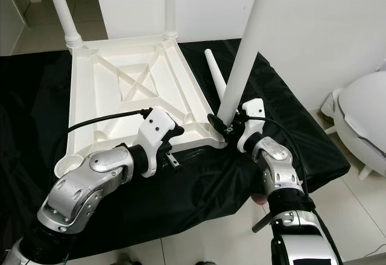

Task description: Building children table

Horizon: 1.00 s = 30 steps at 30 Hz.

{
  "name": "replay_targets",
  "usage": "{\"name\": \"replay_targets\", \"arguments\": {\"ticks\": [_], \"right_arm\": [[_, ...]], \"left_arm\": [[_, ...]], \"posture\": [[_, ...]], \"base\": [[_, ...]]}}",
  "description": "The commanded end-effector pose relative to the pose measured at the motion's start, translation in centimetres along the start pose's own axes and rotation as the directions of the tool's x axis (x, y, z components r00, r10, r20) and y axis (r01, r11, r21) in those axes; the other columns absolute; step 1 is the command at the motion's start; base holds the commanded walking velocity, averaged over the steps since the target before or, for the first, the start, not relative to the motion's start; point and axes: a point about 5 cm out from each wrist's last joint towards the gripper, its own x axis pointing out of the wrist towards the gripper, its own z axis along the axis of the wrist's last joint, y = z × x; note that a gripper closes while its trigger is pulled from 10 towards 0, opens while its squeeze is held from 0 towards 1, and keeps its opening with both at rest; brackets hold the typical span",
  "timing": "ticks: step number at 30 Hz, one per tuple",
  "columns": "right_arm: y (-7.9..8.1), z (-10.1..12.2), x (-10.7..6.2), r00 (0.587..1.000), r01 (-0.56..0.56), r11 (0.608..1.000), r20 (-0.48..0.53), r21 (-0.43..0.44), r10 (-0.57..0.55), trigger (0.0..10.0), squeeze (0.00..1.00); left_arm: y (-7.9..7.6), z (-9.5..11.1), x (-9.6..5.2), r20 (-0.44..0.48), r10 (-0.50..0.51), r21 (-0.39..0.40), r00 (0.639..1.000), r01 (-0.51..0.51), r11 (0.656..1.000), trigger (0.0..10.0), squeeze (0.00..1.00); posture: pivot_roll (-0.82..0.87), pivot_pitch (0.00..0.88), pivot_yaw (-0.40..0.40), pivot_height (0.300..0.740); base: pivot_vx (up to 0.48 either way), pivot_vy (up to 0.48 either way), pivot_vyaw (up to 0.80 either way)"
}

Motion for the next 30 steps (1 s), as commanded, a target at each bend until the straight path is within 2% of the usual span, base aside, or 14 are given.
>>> {"name": "replay_targets", "arguments": {"ticks": [1, 3, 7, 9, 10, 12, 14, 15, 17, 19, 25, 26, 27, 30], "right_arm": [[-0.1, 0.3, 0.1, 0.997, 0.082, 0.996, 0.011, 0.019, -0.082, 10.0, 0.00], [0.5, 0.4, 0.5, 0.984, 0.176, 0.983, 0.014, 0.052, -0.177, 10.0, 0.00], [1.1, 0.3, 0.8, 0.967, 0.253, 0.965, 0.015, 0.066, -0.254, 10.0, 0.00], [2.6, 0.2, 1.2, 0.915, 0.402, 0.914, 0.018, 0.064, -0.403, 10.0, 0.00], [2.6, 0.2, 1.2, 0.915, 0.402, 0.914, 0.018, 0.064, -0.403, 10.0, 0.00], [3.3, 0.0, 1.4, 0.885, 0.465, 0.883, 0.013, 0.060, -0.466, 10.0, 0.00], [3.3, 0.0, 1.4, 0.885, 0.465, 0.883, 0.013, 0.060, -0.466, 10.0, 0.00], [4.2, -0.4, 1.6, 0.839, 0.543, 0.836, -0.015, 0.080, -0.544, 10.0, 0.00], [5.0, -0.6, 1.9, 0.829, 0.558, 0.825, -0.034, 0.089, -0.558, 10.0, 0.00], [6.4, -0.6, 2.5, 0.849, 0.528, 0.842, -0.040, 0.110, -0.527, 10.0, 0.00], [6.2, -0.1, 2.4, 0.852, 0.522, 0.845, -0.020, 0.116, -0.524, 10.0, 0.00], [6.1, -0.1, 2.3, 0.849, 0.526, 0.843, -0.016, 0.114, -0.528, 10.0, 0.34], [5.9, 0.0, 2.2, 0.847, 0.528, 0.841, -0.004, 0.114, -0.531, 10.0, 1.00], [5.7, 0.3, 2.0, 0.848, 0.525, 0.844, 0.013, 0.111, -0.530, 10.0, 1.00]], "left_arm": [[0.0, 0.0, -0.2, -0.005, 0.008, -0.001, 1.000, -0.008, 1.000, 10.0, 0.00], [0.1, 0.0, -0.2, -0.005, 0.010, 0.000, 1.000, -0.010, 1.000, 10.0, 0.00], [0.2, 0.1, -0.2, -0.003, 0.010, 0.002, 1.000, -0.010, 1.000, 10.0, 0.00], [0.2, 0.2, -0.1, -0.002, 0.009, 0.004, 1.000, -0.009, 1.000, 10.0, 0.00], [0.2, 0.2, -0.1, -0.002, 0.009, 0.004, 1.000, -0.009, 1.000, 10.0, 0.00], [0.2, 0.2, -0.1, -0.001, 0.009, 0.002, 1.000, -0.009, 1.000, 10.0, 0.00], [0.2, 0.2, -0.1, -0.001, 0.009, 0.002, 1.000, -0.009, 1.000, 10.0, 0.00], [0.1, 0.2, -0.1, -0.001, 0.008, 0.002, 1.000, -0.008, 1.000, 10.0, 0.00], [0.1, 0.2, 0.0, 0.000, 0.008, 0.001, 1.000, -0.008, 1.000, 10.0, 0.00], [0.1, 0.2, 0.0, 0.003, 0.007, 0.000, 1.000, -0.007, 1.000, 10.0, 0.00], [0.0, 0.2, 0.1, 0.004, 0.003, -0.002, 1.000, -0.003, 1.000, 10.0, 0.00], [0.0, 0.2, 0.1, 0.004, 0.002, -0.002, 1.000, -0.002, 1.000, 10.0, 0.00], [-0.1, 0.2, 0.1, 0.004, 0.001, -0.003, 1.000, -0.001, 1.000, 10.0, 0.00], [-0.1, 0.2, 0.1, 0.003, 0.001, -0.005, 1.000, -0.001, 1.000, 10.0, 0.00]], "posture": [[0.00, 0.093, -0.002, 0.740], [0.00, 0.094, 0.001, 0.740], [0.00, 0.093, 0.002, 0.740], [0.00, 0.091, 0.002, 0.740], [0.00, 0.091, 0.002, 0.740], [0.00, 0.091, 0.002, 0.740], [0.00, 0.091, 0.002, 0.740], [0.00, 0.088, 0.001, 0.740], [0.00, 0.086, 0.001, 0.740], [-0.01, 0.085, 0.000, 0.740], [-0.01, 0.090, 0.002, 0.740], [-0.01, 0.090, 0.003, 0.740], [-0.01, 0.093, 0.003, 0.740], [-0.01, 0.095, 0.004, 0.740]], "base": [[0.000, 0.000, 0.00], [0.000, 0.000, 0.00], [0.000, 0.000, 0.00], [0.000, 0.000, 0.00], [0.000, 0.000, 0.00], [0.000, 0.000, 0.00], [0.000, 0.000, 0.00], [0.000, 0.000, 0.00], [0.000, 0.000, 0.00], [0.000, 0.000, 0.00], [0.000, 0.000, 0.00], [0.000, 0.000, 0.00], [0.000, 0.000, 0.00], [0.000, 0.000, 0.00]]}}
